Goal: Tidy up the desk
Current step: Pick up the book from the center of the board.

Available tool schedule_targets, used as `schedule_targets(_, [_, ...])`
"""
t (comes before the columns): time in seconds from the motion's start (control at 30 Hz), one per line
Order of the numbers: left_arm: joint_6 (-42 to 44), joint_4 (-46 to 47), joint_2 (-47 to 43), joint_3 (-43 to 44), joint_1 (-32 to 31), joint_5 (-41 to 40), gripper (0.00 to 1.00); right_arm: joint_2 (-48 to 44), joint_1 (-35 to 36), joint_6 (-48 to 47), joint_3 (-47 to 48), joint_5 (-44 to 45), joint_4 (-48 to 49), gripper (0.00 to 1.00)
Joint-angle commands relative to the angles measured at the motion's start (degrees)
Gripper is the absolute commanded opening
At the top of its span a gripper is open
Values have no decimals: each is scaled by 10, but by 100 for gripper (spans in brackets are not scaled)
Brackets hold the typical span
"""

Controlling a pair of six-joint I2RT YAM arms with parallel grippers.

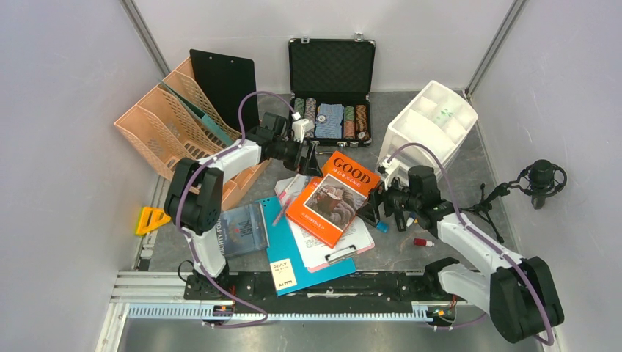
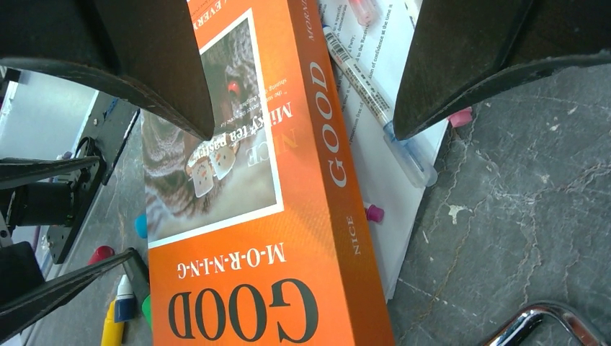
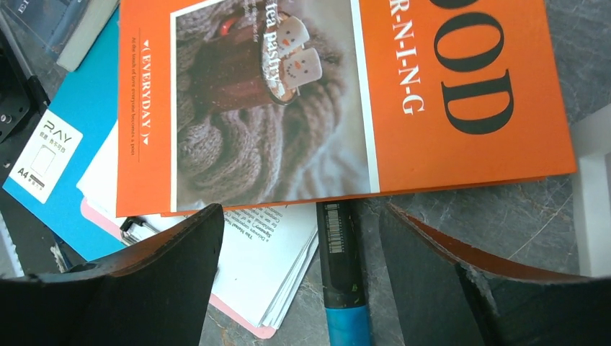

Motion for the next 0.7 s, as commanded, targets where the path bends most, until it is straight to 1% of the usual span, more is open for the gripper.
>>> schedule_targets(0.0, [-13, 33, 21, 0, -1, 19, 100, 30, -1, 13, 6, 8, 23, 84])
schedule_targets(0.23, [-22, 49, 50, 7, -8, 10, 100, 72, -1, 3, 18, 17, 20, 82])
schedule_targets(0.67, [-29, 48, 96, 37, -17, 76, 100, 134, -1, 26, 28, -10, 71, 81])
